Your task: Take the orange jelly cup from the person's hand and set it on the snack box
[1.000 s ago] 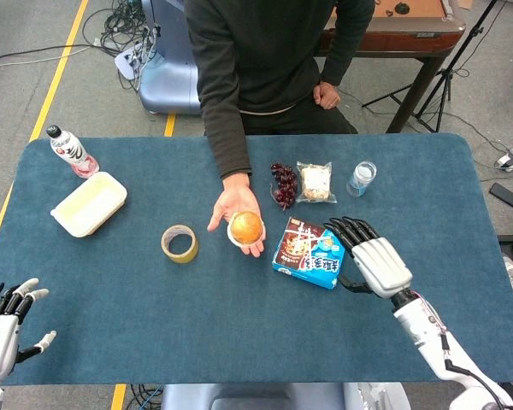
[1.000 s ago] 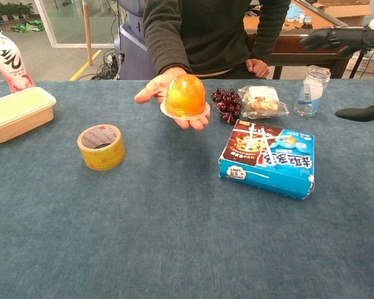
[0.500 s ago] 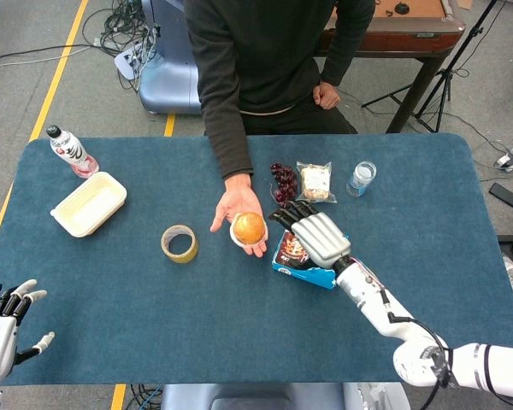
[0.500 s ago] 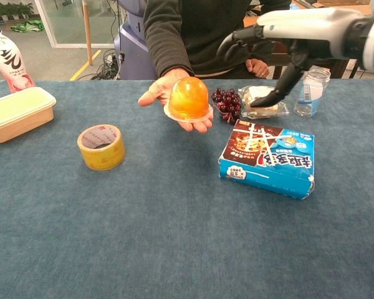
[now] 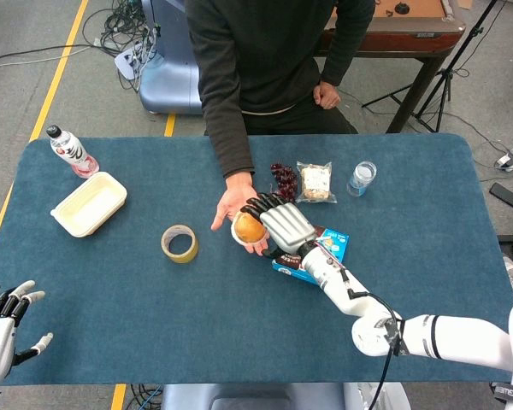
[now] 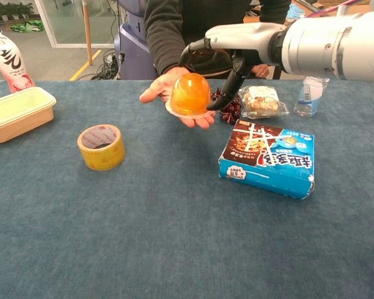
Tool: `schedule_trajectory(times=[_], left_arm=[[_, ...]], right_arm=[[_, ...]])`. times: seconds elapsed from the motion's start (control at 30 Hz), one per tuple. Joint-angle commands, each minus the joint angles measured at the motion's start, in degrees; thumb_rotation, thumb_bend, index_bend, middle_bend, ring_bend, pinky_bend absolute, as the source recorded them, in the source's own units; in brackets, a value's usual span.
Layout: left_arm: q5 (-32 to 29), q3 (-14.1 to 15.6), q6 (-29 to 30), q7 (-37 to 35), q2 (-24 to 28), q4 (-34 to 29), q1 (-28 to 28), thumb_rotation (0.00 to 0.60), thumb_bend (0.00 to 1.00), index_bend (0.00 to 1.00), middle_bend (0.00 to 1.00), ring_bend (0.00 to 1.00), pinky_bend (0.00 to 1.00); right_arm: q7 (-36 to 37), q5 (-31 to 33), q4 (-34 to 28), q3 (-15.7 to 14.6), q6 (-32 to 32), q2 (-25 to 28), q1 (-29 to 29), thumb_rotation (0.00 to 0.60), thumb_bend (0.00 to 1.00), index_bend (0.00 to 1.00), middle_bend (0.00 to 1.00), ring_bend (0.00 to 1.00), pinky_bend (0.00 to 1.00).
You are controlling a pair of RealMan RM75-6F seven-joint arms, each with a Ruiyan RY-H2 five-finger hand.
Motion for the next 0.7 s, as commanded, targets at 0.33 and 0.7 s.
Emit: schedule_trajectory(times=[0.33, 0.7], left_arm=[[-0.29, -0.05, 0.08, -0.33, 0.06, 0.34, 0.23, 0.6, 0.17, 0.28, 0.16, 0.14, 0.03], [-0.4, -0.18, 0.19, -0.45, -0.02, 0.56, 0.31, 0.6, 0.17, 0.28, 0.17, 0.14, 0.03]], right_arm=[[1.69, 2.19, 4.28, -1.14, 0.1, -3.33, 3.87, 0.6, 0.18, 0.16, 0.11, 0.0, 0.12], [2.06, 3.41, 6.93, -2.22, 1.07, -5.38, 5.87, 0.6, 0.25, 0.21, 0.13, 0.0, 0.29]])
